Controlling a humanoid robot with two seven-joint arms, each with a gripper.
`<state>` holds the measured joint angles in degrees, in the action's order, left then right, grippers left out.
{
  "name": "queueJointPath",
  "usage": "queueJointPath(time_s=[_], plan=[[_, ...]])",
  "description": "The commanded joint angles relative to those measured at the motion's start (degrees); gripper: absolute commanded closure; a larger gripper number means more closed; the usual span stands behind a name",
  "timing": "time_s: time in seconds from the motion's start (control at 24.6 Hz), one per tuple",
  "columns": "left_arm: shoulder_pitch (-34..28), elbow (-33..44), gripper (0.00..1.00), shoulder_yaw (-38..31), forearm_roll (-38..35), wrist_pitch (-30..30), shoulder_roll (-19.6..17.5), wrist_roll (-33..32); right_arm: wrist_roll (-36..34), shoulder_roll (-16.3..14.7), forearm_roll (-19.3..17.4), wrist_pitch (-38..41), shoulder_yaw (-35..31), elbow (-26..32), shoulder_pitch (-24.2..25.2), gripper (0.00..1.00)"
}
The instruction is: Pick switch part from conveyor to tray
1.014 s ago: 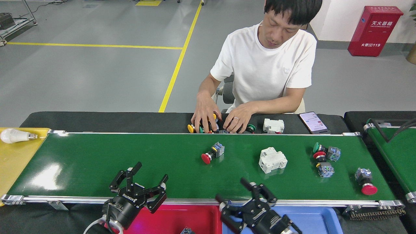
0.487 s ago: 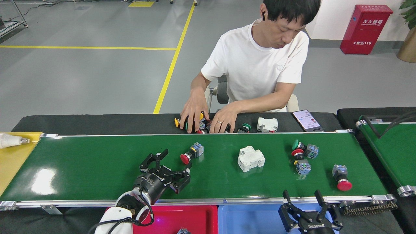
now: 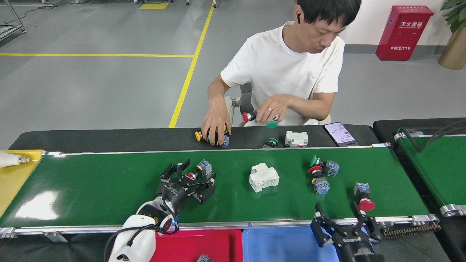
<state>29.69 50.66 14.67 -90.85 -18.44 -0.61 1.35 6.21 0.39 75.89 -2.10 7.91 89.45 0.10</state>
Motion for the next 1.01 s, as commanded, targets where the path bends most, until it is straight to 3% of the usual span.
queueJointPath(time_s=[0.0,0.04,0.16,0.37,0.53,0.61,0.73,0.81,0.97], plan=[[1.5,-0.9,0.3,-0.1,-1.8,0.5,0.2,1.2,0.9,0.6,0.1,-1.6,1.6,-3.2,-3.4,0.01],[1.5,-1.3,0.34,-0.2,-2.6,0.5,0.2,1.7,0.9,0.8,0.1,-2.6,2.4,-4.9,-5.1,0.01],[1.5,-2.6,0.63,-0.6,-2.9,0.7,0.2,2.3,0.9,1.2,0.1,-7.0,5.6,-11.7,-11.4,0.01],[1.3,-0.9,0.91,-1.1,-1.6,-0.1,-0.6,2.3,0.9,2.2,0.0,-8.8,8.0,-18.9,-16.5,0.01],[-2.7,6.6,0.92,-1.6,2.4,-2.1,-2.6,2.2,0.9,2.2,-0.1,-8.9,8.0,-18.6,-17.0,0.01],[-7.7,14.7,0.92,-3.2,2.8,-3.2,-5.1,2.2,0.8,2.3,-0.1,-9.2,8.0,-19.1,-17.1,0.01],[-18.3,27.4,0.91,-6.1,2.7,-6.2,-7.7,2.2,0.8,2.4,-0.1,-9.3,8.3,-19.3,-17.1,0.02],[-28.9,37.7,0.9,-9.8,2.5,-7.6,-10.1,2.2,0.8,3.4,-0.2,-9.3,8.3,-19.3,-17.2,0.02],[-44.0,48.2,0.88,-14.6,2.5,-10.6,-12.7,4.7,0.8,3.4,-0.1,-9.2,8.3,-21.2,-19.2,0.02]])
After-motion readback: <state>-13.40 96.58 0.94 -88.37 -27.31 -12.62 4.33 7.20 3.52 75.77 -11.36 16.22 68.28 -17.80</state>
